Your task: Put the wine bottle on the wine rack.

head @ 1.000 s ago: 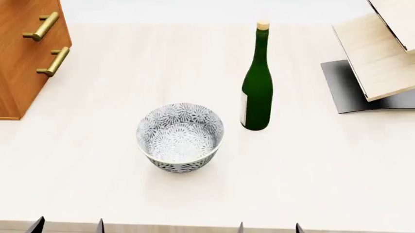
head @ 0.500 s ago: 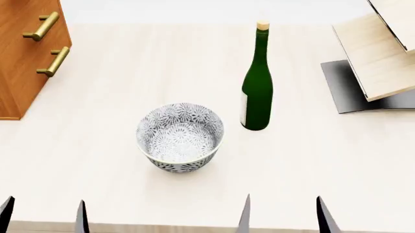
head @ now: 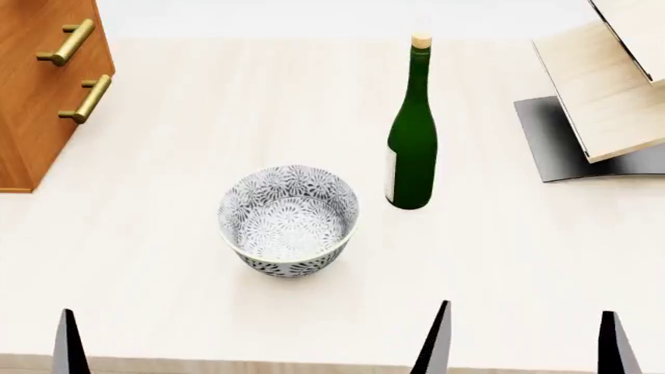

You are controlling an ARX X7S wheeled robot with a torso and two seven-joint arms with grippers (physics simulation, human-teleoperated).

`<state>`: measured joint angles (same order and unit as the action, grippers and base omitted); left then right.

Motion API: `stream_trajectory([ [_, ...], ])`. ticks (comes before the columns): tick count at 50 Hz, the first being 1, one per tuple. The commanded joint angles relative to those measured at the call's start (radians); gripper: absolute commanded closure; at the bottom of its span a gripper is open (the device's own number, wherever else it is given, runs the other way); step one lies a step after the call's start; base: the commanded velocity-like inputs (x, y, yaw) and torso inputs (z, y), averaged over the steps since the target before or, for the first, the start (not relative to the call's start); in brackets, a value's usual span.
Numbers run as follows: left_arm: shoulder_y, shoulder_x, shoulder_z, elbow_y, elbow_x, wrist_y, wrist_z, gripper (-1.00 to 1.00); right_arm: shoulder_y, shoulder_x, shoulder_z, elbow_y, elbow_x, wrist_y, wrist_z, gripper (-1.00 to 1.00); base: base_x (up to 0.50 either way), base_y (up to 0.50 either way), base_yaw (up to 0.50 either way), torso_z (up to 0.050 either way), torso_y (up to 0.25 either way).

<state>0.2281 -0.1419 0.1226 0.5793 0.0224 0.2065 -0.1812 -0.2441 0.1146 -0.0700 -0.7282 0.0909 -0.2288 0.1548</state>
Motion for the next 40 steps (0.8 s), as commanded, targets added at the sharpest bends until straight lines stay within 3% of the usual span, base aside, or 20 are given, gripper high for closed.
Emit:
stream_trajectory([
  [1,0.036,-0.014,0.005,0.057,0.024,0.077,-0.027,-1.00,-0.026,0.014,-0.003,-0.040,-0.001,-0.076,0.019,-1.00,0.00,0.00,0.00,0.000,0.000],
  [40,0.033,-0.042,0.026,0.060,0.030,0.088,-0.072,-1.00,-0.017,0.057,-0.034,-0.007,0.013,-0.098,0.054,-1.00,0.06,0.00,0.00,0.000,0.000],
])
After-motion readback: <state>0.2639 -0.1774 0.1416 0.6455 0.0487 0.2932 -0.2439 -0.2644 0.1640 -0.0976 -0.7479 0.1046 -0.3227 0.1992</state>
